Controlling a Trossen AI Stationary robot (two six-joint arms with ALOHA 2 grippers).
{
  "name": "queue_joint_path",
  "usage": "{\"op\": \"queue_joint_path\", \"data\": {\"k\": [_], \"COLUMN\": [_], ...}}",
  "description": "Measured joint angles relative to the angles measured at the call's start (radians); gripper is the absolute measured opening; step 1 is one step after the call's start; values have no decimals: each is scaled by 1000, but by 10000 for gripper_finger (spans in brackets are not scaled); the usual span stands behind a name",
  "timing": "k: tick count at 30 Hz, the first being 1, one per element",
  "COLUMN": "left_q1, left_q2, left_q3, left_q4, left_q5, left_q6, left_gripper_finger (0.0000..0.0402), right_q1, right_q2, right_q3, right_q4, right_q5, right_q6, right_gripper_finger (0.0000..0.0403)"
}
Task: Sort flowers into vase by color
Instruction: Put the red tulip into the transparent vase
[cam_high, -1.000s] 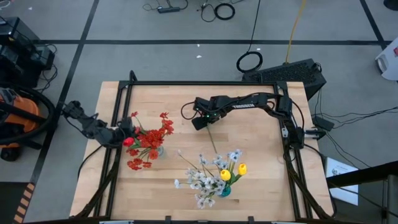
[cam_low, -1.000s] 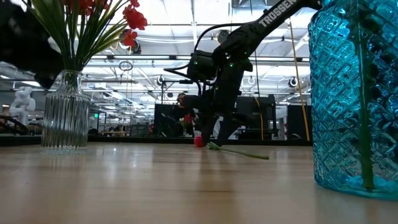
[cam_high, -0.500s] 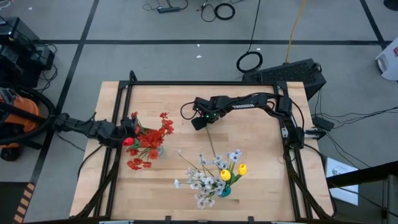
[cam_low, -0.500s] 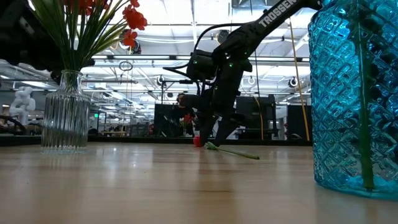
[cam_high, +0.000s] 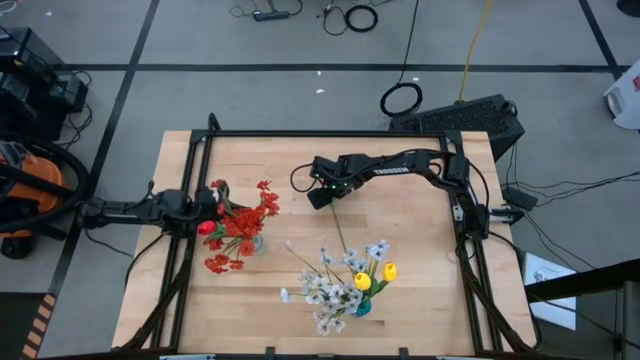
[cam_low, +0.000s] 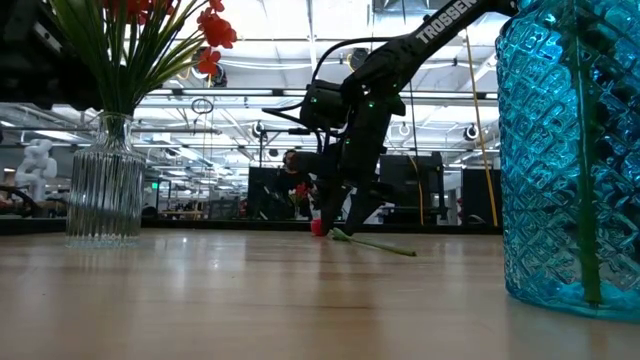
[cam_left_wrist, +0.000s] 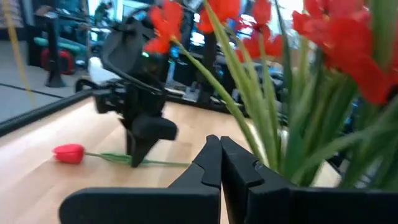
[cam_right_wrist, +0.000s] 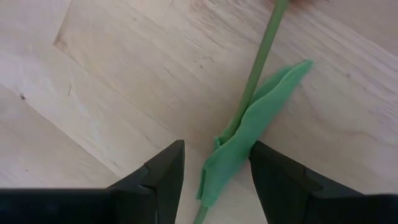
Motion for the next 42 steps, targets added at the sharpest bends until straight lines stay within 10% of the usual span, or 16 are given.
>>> {"op": "queue_joint_path", "data": {"k": [11, 25, 42], "left_q1": [16, 16, 16], "left_q2": [4, 5, 5], "left_q3": [-1, -1, -2], "left_q4": [-6, -4, -2], "left_q5": [54, 54, 53], "left_q6": [-5, -4, -4], "left_gripper_finger": [0, 0, 0], "right_q1": [1, 2, 5], "right_q2": [0, 5, 2], "right_q3": [1, 3, 2], "right_q4": [-20, -82, -137], "right_q5": [-16, 80, 108], "right_q6": [6, -20, -388], "right_gripper_finger": [156, 9, 3]}}
